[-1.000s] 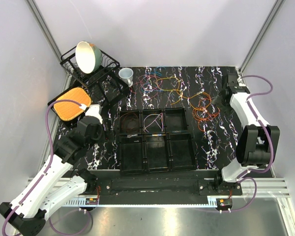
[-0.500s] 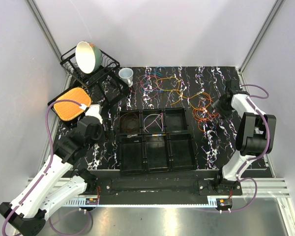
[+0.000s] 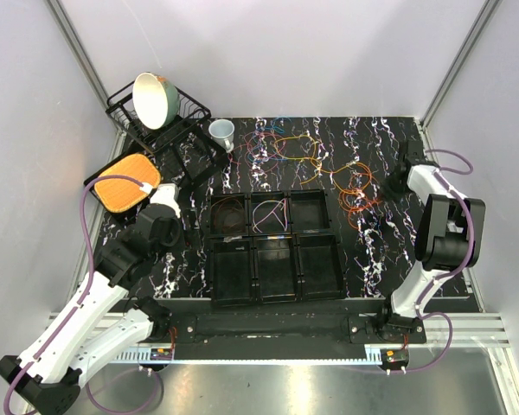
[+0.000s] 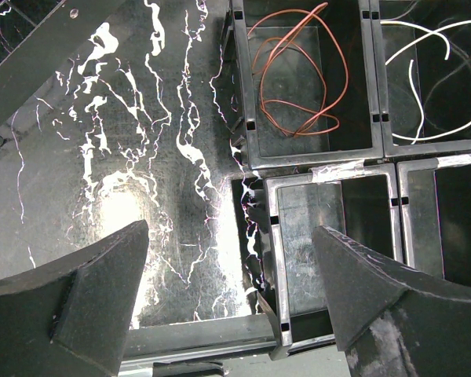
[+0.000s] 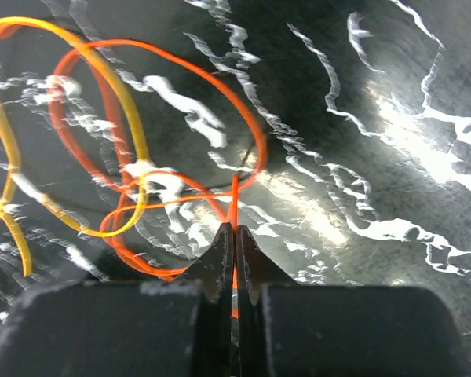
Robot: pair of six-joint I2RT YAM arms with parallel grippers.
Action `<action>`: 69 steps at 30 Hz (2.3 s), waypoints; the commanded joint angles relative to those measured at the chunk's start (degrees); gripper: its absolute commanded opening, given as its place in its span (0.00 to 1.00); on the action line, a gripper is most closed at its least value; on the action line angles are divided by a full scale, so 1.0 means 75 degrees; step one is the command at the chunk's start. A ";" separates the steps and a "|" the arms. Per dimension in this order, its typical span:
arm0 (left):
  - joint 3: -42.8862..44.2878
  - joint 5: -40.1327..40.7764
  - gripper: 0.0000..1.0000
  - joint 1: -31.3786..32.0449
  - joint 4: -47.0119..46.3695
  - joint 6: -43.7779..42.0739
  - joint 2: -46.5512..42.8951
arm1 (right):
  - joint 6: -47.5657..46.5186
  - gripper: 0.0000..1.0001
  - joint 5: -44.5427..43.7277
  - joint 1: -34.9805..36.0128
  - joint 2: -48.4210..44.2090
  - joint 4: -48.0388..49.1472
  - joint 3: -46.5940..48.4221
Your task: Untangle the cables
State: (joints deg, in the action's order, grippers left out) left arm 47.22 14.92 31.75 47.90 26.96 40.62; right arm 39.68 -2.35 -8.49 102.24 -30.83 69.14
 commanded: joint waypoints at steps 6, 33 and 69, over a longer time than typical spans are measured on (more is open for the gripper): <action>0.0137 -0.0102 0.88 -0.0073 -0.0316 -0.0079 0.0139 | -0.0674 0.00 0.1752 0.0898 -0.1828 0.0372 0.4628; 0.0149 -0.0161 0.88 -0.0178 -0.0316 -0.0079 0.0221 | -0.1049 0.00 0.3605 0.1038 -0.2675 0.0571 0.5265; 0.0149 -0.0173 0.88 -0.0307 -0.0316 -0.0079 0.0291 | -0.1048 0.00 0.5669 0.2855 -0.1877 -0.2158 0.9601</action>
State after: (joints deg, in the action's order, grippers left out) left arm 47.22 14.28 29.87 47.86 26.96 42.83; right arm 32.99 37.93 12.23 89.76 -44.91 139.11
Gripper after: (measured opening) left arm 0.881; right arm 0.011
